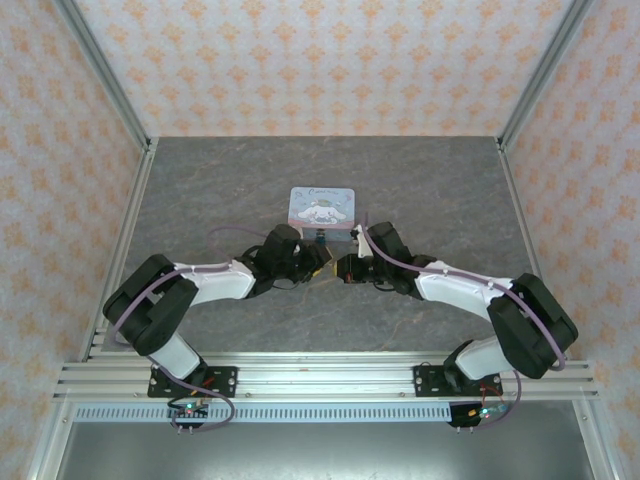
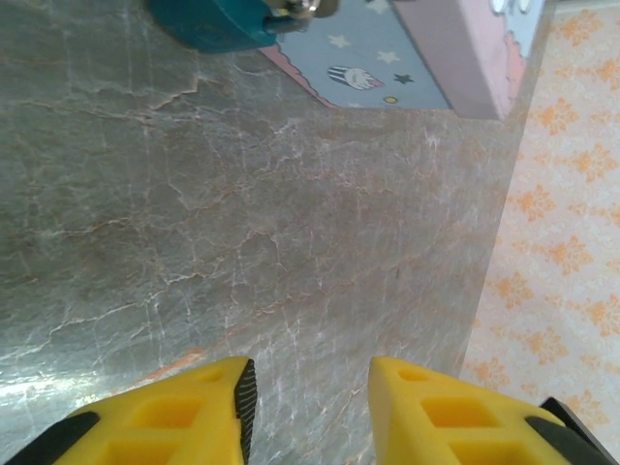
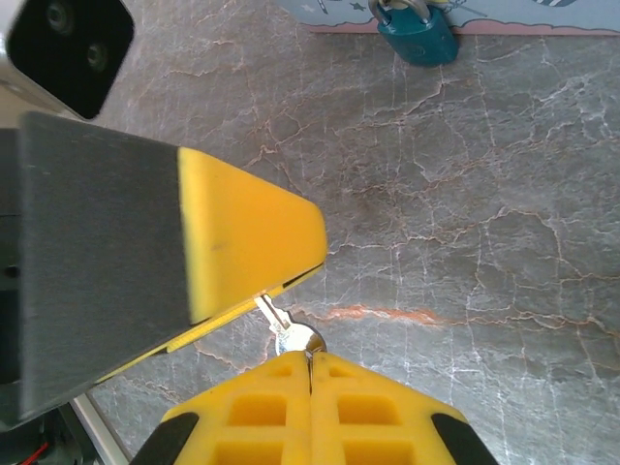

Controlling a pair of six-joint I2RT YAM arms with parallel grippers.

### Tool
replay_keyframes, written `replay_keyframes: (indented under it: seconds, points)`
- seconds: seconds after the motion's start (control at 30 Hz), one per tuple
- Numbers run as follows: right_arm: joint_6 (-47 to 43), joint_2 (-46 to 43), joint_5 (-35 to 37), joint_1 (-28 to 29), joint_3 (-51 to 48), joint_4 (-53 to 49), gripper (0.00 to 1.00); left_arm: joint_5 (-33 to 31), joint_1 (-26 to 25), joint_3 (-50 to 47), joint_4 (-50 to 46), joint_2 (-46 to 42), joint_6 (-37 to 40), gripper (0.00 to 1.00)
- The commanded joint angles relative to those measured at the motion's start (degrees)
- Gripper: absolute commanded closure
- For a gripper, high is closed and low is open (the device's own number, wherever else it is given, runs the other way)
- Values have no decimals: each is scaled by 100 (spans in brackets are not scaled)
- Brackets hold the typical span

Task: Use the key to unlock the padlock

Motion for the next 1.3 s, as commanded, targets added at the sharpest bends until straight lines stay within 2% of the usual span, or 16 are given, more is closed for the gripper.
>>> replay_keyframes:
  seconds: [0.0,0.27,0.47,0.67,0.77,0.87,0.9,0.97,1.27]
  points:
    - [55,-154,-89,-12,-71,221,100,-161,-29,179,173,99,-19,66]
    - [112,-129,-151,-16,-124,342,100,-176,-32,293,182,198,-32,79]
    - [146,-91,-183,-12,-168,410,100,-187,-32,337,242,194,-58,80]
    - [236,-101,-156,-16,-177,492,100,-159,-43,388,227,198,-49,100]
    - [299,-146,-127,-43,-185,485,100,-152,-42,383,231,190,-24,100]
    - [580,-415,-88,-295,-413,676,59,-148,-42,398,253,161,27,100]
    - [740,-557,-69,-424,-558,832,51,-137,-43,397,277,137,59,100]
    - [1099,-752,-121,-645,-838,1258,46,-131,-43,397,386,83,99,100]
    - [1940,-716,-472,-833,-1016,2651,47,-28,-42,347,1242,-132,149,100]
